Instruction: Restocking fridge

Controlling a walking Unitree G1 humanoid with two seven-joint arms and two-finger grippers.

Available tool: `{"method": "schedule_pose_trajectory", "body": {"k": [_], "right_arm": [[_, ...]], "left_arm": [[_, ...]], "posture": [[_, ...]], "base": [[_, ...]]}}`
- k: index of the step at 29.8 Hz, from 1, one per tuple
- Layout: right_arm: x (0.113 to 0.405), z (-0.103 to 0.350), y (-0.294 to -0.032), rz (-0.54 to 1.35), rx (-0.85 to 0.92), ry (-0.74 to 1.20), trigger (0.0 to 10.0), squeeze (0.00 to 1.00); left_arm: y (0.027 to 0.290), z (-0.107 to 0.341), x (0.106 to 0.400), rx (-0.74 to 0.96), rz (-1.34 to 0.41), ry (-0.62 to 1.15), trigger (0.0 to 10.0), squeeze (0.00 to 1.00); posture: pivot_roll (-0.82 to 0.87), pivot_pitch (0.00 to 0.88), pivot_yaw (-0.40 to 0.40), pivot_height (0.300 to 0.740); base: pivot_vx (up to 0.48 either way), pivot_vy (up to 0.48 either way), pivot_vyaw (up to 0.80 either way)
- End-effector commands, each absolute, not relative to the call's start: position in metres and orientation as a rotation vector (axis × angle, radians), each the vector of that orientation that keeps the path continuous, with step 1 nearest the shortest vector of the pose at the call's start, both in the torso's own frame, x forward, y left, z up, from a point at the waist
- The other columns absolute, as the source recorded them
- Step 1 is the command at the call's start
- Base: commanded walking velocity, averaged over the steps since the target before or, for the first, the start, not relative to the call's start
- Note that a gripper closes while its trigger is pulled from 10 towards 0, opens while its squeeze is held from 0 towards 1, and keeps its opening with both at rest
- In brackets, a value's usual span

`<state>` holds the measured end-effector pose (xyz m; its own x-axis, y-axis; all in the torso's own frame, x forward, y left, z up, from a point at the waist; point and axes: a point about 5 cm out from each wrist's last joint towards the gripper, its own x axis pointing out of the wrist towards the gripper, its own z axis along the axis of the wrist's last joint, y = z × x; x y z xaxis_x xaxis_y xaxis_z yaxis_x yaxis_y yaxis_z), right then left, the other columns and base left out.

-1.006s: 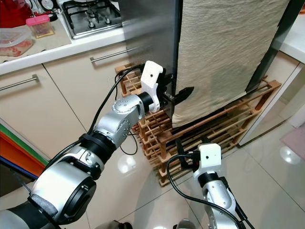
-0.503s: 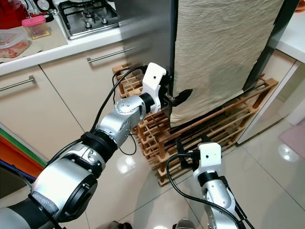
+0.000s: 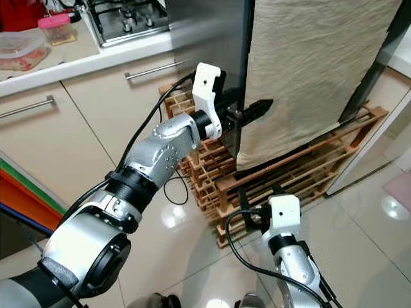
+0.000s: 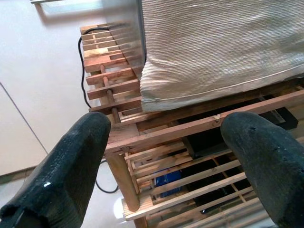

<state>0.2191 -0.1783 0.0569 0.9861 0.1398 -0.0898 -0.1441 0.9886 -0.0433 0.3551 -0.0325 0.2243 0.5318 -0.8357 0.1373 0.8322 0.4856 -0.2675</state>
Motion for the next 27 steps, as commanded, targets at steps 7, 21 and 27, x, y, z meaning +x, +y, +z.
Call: {"method": "schedule_pose_trajectory", "body": {"k": [7, 21, 27], "right_arm": [[0.2163, 0.0503, -0.1790, 0.142, -0.050, 0.108, 10.0, 0.00], [0.2166, 0.0491, -0.1790, 0.142, -0.050, 0.109, 10.0, 0.00], [0.2166, 0.0491, -0.1790, 0.142, -0.050, 0.109, 10.0, 0.00]], "left_arm": [[-0.1378, 0.2858, 0.2733, -0.540, -1.394, -0.114, 10.0, 0.00], [-0.1378, 0.2843, 0.2728, -0.498, -1.387, -0.124, 10.0, 0.00], [-0.1378, 0.2843, 0.2728, -0.498, -1.387, -0.124, 10.0, 0.00]], "posture": [[-0.22, 0.075, 0.131, 0.740], [-0.22, 0.075, 0.131, 0.740], [-0.22, 0.075, 0.131, 0.740]], "base": [[0.000, 0.000, 0.00], [0.000, 0.000, 0.00], [0.000, 0.000, 0.00]]}}
